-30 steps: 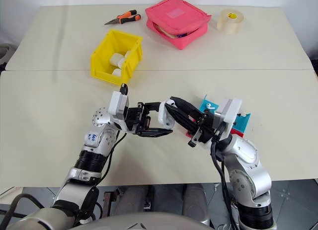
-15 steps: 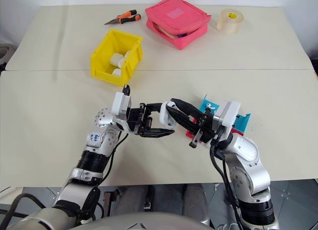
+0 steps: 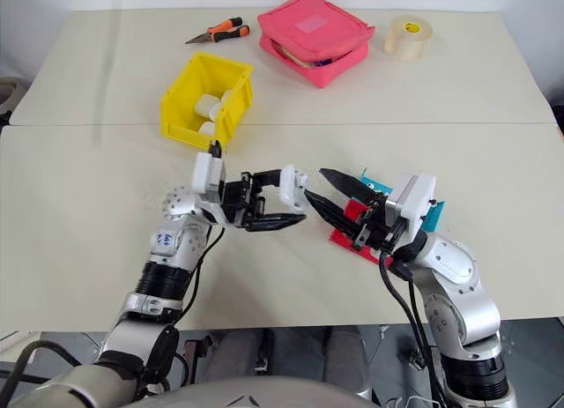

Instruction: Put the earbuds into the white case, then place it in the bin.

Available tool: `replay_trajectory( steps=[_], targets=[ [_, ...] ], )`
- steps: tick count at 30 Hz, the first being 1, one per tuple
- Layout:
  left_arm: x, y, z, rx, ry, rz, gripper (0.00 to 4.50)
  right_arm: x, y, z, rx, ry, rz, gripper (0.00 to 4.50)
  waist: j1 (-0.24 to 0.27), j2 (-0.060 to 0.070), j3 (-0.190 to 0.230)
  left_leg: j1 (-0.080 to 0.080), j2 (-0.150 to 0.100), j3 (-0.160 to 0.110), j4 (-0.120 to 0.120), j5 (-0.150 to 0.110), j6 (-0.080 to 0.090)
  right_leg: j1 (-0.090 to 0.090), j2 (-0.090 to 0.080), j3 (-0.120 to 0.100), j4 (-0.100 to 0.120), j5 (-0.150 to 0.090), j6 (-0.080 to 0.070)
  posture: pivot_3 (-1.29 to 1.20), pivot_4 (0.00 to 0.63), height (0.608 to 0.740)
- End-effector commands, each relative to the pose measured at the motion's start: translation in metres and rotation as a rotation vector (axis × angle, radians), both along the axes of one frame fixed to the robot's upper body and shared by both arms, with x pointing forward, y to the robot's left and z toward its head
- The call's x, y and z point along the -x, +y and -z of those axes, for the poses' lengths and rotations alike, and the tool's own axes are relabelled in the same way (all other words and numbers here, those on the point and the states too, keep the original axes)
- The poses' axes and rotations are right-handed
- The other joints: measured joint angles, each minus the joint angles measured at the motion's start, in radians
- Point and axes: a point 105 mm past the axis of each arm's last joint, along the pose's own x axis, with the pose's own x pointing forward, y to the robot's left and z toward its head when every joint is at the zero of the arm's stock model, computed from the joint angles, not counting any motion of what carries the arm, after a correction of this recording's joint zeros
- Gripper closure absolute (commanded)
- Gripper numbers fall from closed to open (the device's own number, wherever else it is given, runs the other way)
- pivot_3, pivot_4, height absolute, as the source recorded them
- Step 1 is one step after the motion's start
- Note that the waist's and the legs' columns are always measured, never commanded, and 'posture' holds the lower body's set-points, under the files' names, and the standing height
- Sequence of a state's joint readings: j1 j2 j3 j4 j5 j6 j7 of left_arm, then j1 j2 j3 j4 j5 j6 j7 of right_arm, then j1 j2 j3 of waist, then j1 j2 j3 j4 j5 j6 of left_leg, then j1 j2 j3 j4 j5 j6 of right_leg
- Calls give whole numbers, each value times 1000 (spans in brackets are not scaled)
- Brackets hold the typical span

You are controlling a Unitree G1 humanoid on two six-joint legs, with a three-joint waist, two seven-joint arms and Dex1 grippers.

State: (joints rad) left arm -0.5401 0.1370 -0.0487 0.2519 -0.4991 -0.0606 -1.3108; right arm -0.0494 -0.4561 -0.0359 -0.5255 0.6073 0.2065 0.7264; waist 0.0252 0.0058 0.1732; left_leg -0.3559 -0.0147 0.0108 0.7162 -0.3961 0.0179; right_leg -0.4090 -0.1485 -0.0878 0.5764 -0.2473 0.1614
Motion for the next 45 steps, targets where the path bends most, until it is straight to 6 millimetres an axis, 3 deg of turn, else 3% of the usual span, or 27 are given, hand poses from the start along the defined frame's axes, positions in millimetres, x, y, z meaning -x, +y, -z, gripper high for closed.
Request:
replay_trajectory(
  steps=[1,5,9,14,20,25,33,36,45],
  targets=[
    [4,-6,-18,58,-64,20,1721,6,8,2,12,25,-69,1128,1,0,0,0,0,0,0,0,0,0,0,0,0,0,0,0,150,740],
    [4,-3,-14,41,-61,8,1721,10,-6,-5,38,-1,-38,18,0,0,0,0,0,0,0,0,0,0,0,0,0,0,0,0,150,740],
    [3,4,-6,8,-55,-5,1721,21,-42,-6,120,6,57,18,5,0,0,-1,-1,0,1,-1,2,0,-1,0,-1,0,0,0,150,740],
    [6,10,1,-13,-54,-7,1721,41,-103,14,304,94,207,18,6,0,0,0,-1,1,0,-1,3,0,-1,0,-1,0,0,0,150,740],
    [12,8,7,-30,-76,9,1721,51,-159,26,438,182,345,18,3,0,0,2,0,3,0,-2,3,2,-1,2,-1,0,1,0,150,740],
    [13,4,9,-39,-95,10,1721,31,-158,17,475,231,332,18,-1,0,0,3,1,4,0,-2,3,1,0,4,-1,0,1,0,150,740],
    [12,-1,10,-49,-102,-1,1721,-14,-137,2,592,508,338,18,4,1,0,2,0,-2,1,-2,3,0,-1,5,-1,1,0,0,150,740],
    [12,-4,10,-42,-98,0,1721,-27,-133,7,735,542,353,18,6,1,0,1,0,-4,1,-2,3,-1,-2,4,-2,1,0,0,150,740],
    [13,-11,9,-21,-102,3,1721,-74,-122,20,905,538,392,18,0,1,0,-3,-1,0,1,-2,3,-3,-2,2,-2,1,1,0,150,740]
  ],
)
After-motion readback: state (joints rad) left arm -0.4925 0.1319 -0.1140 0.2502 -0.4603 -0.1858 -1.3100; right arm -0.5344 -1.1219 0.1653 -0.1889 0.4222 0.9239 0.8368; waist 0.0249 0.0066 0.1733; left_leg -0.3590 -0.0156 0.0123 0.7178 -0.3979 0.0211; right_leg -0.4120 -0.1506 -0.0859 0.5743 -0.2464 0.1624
